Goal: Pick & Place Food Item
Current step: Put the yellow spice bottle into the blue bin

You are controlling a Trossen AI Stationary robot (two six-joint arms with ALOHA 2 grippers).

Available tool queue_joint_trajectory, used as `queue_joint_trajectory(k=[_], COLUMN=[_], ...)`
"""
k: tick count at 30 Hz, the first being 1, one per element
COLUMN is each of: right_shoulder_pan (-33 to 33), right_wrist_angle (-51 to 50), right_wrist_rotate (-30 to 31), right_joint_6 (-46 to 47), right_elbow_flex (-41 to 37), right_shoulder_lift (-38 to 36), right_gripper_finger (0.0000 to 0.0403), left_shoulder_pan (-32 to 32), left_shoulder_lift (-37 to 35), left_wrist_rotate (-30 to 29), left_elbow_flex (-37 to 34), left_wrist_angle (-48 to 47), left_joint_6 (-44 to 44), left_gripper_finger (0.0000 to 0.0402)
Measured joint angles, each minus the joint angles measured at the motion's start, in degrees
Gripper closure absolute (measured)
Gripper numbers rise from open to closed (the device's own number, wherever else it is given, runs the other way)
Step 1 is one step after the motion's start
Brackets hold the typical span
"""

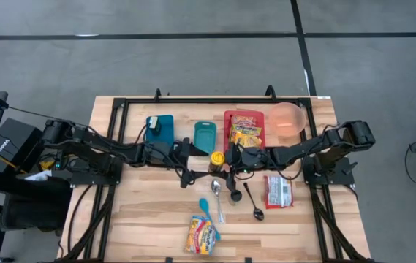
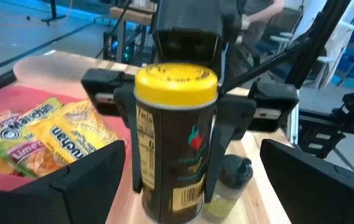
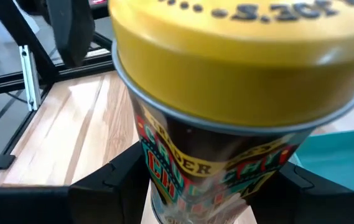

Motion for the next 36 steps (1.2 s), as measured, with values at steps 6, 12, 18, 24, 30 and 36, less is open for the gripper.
queue_joint_trajectory(k=[6, 12, 18, 24, 30, 36], right_shoulder_pan=[0.0, 0.0, 0.0, 0.2, 0.1, 0.1], right_wrist_angle=[2.0, 2.4, 2.5, 2.5, 2.3, 2.2], right_wrist_rotate=[-2.5, -2.5, -2.5, -2.5, -2.5, -2.7], right_joint_6=[0.0, -0.1, -0.3, -0.6, -0.2, -0.2], right_elbow_flex=[0.0, 0.0, 0.0, 0.0, 0.0, 0.0], right_shoulder_lift=[0.0, 0.0, 0.0, 0.0, 0.0, 0.0], right_gripper_finger=[0.0193, 0.0193, 0.0193, 0.0193, 0.0193, 0.0193], left_shoulder_pan=[0.5, 0.5, 0.7, 2.1, 2.1, 2.1], left_shoulder_lift=[0.6, 2.8, 5.7, 7.2, 7.3, 7.3], left_wrist_rotate=[0.1, 0.5, 2.0, 2.3, 3.3, 3.8], left_elbow_flex=[0.0, 0.0, 0.0, 0.0, 0.0, 0.0], left_wrist_angle=[0.7, 3.4, 10.3, 10.3, 12.9, 13.3], left_joint_6=[-1.4, -1.7, -3.9, -4.7, -4.7, -4.7], left_gripper_finger=[0.0033, 0.0033, 0.0033, 0.0033, 0.0033, 0.0033])
